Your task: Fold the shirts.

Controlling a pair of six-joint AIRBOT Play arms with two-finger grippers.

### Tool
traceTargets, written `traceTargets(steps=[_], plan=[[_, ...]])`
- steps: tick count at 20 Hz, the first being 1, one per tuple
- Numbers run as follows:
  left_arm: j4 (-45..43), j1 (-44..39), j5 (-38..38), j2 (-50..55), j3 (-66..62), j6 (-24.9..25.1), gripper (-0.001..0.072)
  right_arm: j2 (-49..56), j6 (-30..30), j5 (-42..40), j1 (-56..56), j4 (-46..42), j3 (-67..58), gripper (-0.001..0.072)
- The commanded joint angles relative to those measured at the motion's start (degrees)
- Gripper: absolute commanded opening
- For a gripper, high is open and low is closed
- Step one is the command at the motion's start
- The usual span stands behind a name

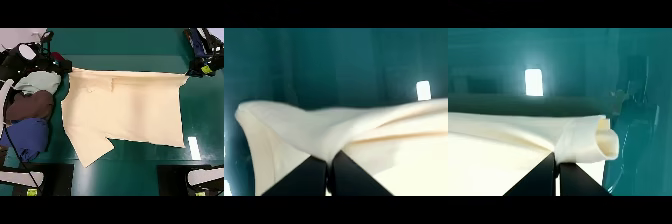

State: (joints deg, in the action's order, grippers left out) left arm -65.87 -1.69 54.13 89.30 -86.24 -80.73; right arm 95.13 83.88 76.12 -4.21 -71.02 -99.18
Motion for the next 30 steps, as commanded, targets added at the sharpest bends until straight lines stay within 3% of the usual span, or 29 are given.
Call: traceTargets(steps=[1,8,9,10,11,15,18,24,30], plan=[[-3.19,0.02,5.75,0.87,1.31,0.26,0.0026,-0.76,-0.66,-0.55,0.20,0.50,2.91,0.0012],[-3.21,0.02,3.34,0.94,12.92,-0.70,0.0028,-8.52,-0.59,-7.21,0.28,1.60,25.27,0.0014],[-3.21,0.04,3.52,0.94,12.98,-1.79,0.0130,-9.20,-0.61,-7.67,0.28,3.19,27.15,0.0052],[-3.21,0.04,3.76,0.83,12.85,-2.86,0.0450,-9.77,-0.63,-8.26,0.13,4.81,28.61,0.0305],[-3.19,0.09,4.66,0.42,12.72,-3.58,0.0507,-10.36,-0.63,-8.24,-0.24,5.77,29.31,0.0437],[-9.90,0.09,12.68,-6.60,15.85,-6.05,0.0481,-17.38,-0.85,-4.24,-1.62,3.28,29.77,0.0439],[-11.82,-0.09,14.64,-18.01,28.96,-8.85,0.0481,-23.78,-0.90,0.66,-3.96,3.50,29.77,0.0440],[-2.60,-0.09,15.54,-39.69,56.46,-12.00,0.0481,-29.27,-1.03,0.39,-3.72,3.54,29.77,0.0439],[8.28,-0.11,7.39,-41.51,64.92,-8.76,0.0481,-29.33,-1.01,0.90,-1.01,3.65,29.77,0.0439]])
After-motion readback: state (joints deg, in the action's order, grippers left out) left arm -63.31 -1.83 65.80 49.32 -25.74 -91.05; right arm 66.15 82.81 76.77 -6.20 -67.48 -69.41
